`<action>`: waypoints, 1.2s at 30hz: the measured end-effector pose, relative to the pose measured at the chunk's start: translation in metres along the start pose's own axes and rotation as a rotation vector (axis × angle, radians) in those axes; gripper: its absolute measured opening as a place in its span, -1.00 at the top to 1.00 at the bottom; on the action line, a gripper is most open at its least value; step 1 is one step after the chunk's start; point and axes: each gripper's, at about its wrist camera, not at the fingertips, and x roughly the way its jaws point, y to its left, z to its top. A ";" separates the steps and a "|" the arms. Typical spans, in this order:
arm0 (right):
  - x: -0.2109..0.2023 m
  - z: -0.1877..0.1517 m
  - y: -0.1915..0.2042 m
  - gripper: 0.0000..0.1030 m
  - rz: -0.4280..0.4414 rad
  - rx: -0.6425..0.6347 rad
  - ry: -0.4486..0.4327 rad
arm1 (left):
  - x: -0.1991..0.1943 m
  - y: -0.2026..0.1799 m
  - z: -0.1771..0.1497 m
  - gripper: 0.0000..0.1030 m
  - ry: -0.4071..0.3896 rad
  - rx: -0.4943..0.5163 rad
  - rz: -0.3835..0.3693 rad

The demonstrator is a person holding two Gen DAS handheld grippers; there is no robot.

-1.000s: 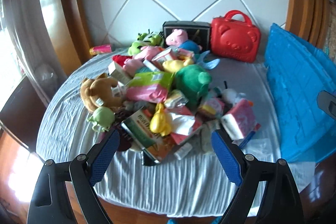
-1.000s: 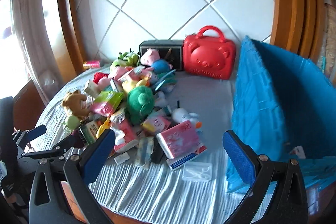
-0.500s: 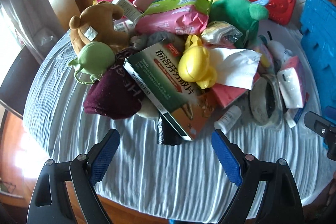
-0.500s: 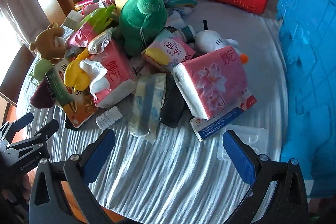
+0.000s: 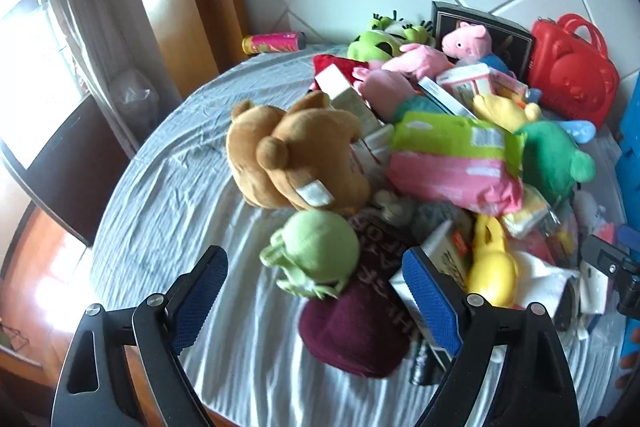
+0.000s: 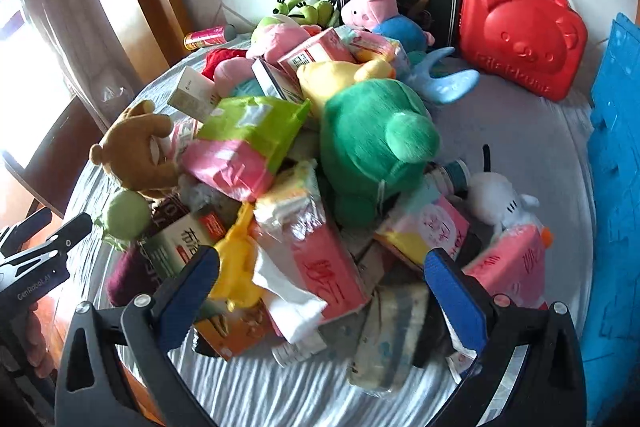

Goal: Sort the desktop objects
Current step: 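Move both tools back over the pile on the table, then grasp the brown plush bear with the left tool while the right grasps its head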

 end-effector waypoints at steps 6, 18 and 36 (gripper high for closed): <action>0.021 0.033 0.072 -1.00 -0.006 0.038 -0.047 | 0.041 0.076 0.039 -0.75 -0.010 0.029 -0.026; 0.132 0.086 0.191 -1.00 -0.204 -0.101 0.055 | 0.118 0.170 0.047 -0.75 0.116 0.020 0.028; 0.160 0.055 0.407 -1.00 -0.013 -0.124 0.036 | 0.131 0.333 0.055 -0.75 0.037 0.137 -0.020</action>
